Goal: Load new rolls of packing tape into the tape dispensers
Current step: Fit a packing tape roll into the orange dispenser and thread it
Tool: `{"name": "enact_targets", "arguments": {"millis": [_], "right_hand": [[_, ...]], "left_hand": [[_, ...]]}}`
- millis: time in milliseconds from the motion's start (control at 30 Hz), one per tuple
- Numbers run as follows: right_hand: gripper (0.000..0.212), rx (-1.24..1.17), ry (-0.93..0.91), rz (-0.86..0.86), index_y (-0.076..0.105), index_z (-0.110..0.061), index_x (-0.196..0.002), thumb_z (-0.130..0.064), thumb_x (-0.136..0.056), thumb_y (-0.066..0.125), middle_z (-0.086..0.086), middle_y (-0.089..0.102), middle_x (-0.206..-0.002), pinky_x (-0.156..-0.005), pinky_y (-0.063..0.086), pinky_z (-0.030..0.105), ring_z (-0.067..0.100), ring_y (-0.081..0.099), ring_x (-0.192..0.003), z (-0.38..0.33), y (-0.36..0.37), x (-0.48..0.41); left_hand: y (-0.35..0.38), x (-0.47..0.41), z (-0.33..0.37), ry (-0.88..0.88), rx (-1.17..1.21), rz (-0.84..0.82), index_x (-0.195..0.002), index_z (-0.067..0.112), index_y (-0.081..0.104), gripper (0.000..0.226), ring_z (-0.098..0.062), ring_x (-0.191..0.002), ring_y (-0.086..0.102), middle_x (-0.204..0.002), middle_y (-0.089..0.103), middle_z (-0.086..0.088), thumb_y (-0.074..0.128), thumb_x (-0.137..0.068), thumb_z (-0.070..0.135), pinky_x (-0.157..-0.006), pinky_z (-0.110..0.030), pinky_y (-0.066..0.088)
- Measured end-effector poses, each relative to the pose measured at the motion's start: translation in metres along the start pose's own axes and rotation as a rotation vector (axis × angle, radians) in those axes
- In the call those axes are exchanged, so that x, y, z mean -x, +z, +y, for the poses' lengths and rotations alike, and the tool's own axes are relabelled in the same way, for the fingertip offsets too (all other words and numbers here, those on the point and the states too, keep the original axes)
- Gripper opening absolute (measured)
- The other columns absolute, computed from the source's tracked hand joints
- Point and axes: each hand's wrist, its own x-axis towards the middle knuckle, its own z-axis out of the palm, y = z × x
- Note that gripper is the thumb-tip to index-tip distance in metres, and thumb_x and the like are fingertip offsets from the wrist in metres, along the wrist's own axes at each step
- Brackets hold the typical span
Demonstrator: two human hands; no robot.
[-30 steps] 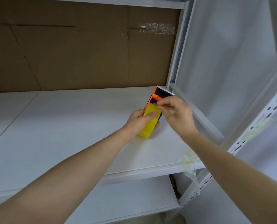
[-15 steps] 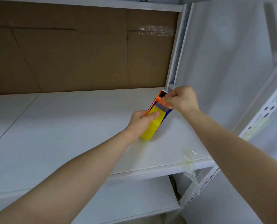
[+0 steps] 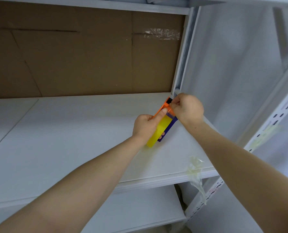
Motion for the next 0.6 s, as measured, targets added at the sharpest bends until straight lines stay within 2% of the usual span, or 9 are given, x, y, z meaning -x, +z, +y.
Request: {"name": "enact_targets", "arguments": {"millis": [67, 167, 233, 333, 400, 500, 600], "right_hand": [[0.023, -0.021, -0.003, 0.01, 0.065, -0.012, -0.106, -0.022, -0.093, 0.05, 0.009, 0.067, -0.105, -0.067, 0.037, 0.026, 0.026, 0.06, -0.097, 0.002, 0.003, 0.0], [0.024, -0.036, -0.008, 0.005, 0.066, -0.011, -0.107, -0.023, -0.093, 0.051, 0.009, 0.067, -0.107, -0.068, 0.038, 0.026, 0.025, 0.06, -0.097, 0.004, 0.004, -0.002], [0.024, -0.039, -0.011, 0.012, 0.066, -0.01, -0.107, -0.023, -0.093, 0.051, 0.01, 0.067, -0.107, -0.069, 0.039, 0.027, 0.026, 0.06, -0.097, 0.005, 0.004, -0.005], [0.023, -0.028, -0.02, 0.016, 0.067, -0.01, -0.104, -0.022, -0.093, 0.052, 0.01, 0.067, -0.105, -0.071, 0.043, 0.031, 0.027, 0.06, -0.096, 0.006, 0.007, -0.008], [0.022, -0.031, -0.03, 0.018, 0.067, -0.01, -0.104, -0.022, -0.092, 0.053, 0.01, 0.067, -0.106, -0.072, 0.044, 0.033, 0.028, 0.06, -0.097, 0.008, 0.009, -0.007], [0.021, -0.056, -0.055, 0.04, 0.067, -0.01, -0.103, -0.023, -0.092, 0.053, 0.01, 0.066, -0.106, -0.072, 0.043, 0.032, 0.027, 0.059, -0.097, 0.008, 0.01, -0.008], [0.021, -0.071, -0.065, 0.053, 0.068, -0.011, -0.101, -0.023, -0.091, 0.054, 0.008, 0.065, -0.106, -0.072, 0.042, 0.03, 0.025, 0.059, -0.097, 0.007, 0.01, -0.009]], "left_hand": [[-0.002, -0.001, 0.0, -0.031, 0.002, -0.049, -0.067, 0.009, 0.061, 0.039, -0.007, -0.044, 0.062, -0.051, 0.064, 0.004, 0.067, -0.081, 0.045, -0.041, -0.014, 0.046], [-0.005, 0.0, 0.002, -0.033, -0.075, -0.174, -0.07, 0.011, 0.061, 0.017, -0.013, -0.05, 0.06, -0.059, 0.064, -0.001, 0.063, -0.085, 0.018, -0.047, -0.019, 0.049], [-0.008, 0.002, 0.003, -0.052, -0.101, -0.259, -0.076, 0.013, 0.06, 0.01, -0.011, -0.052, 0.06, -0.068, 0.064, -0.004, 0.06, -0.086, 0.01, -0.048, -0.017, 0.049], [-0.012, 0.005, 0.005, -0.071, -0.038, -0.311, -0.084, 0.011, 0.061, 0.004, -0.014, -0.055, 0.063, -0.075, 0.065, -0.009, 0.064, -0.086, 0.011, -0.052, -0.02, 0.052], [-0.013, 0.005, 0.003, -0.062, 0.012, -0.309, -0.089, 0.005, 0.062, 0.011, -0.022, -0.058, 0.063, -0.076, 0.066, -0.015, 0.065, -0.086, 0.016, -0.057, -0.027, 0.053], [-0.013, 0.007, 0.002, -0.071, 0.044, -0.3, -0.094, 0.0, 0.062, 0.023, -0.025, -0.056, 0.061, -0.074, 0.064, -0.02, 0.064, -0.088, 0.023, -0.054, -0.027, 0.053], [-0.015, 0.008, 0.004, -0.077, 0.043, -0.291, -0.087, 0.002, 0.063, 0.027, -0.023, -0.054, 0.061, -0.073, 0.065, -0.019, 0.063, -0.088, 0.029, -0.051, -0.025, 0.052]]}}
